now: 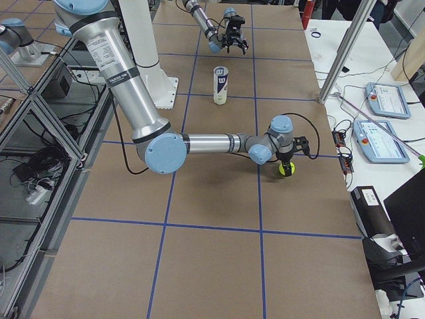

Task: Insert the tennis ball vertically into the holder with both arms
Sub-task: 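Grasp the second yellow tennis ball with the right gripper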

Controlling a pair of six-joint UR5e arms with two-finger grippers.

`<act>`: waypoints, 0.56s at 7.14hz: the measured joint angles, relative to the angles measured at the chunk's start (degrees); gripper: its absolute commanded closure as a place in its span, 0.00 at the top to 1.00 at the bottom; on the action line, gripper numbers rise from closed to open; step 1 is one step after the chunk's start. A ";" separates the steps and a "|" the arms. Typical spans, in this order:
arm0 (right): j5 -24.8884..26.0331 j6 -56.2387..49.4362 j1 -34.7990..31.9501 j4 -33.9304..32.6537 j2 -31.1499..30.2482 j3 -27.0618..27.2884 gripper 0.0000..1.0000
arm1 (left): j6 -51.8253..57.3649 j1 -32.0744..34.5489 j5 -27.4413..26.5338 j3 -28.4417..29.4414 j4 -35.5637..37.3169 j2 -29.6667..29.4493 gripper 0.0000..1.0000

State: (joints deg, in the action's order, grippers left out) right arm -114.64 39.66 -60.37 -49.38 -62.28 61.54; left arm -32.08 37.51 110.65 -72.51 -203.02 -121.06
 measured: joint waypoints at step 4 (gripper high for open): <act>-6.86 0.15 -4.10 -11.48 -0.57 14.06 0.00 | -0.13 -0.06 0.38 0.10 0.21 0.70 0.99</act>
State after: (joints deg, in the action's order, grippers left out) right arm -121.51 39.81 -64.48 -60.87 -62.84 75.60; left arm -32.21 37.45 111.03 -72.40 -202.82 -120.36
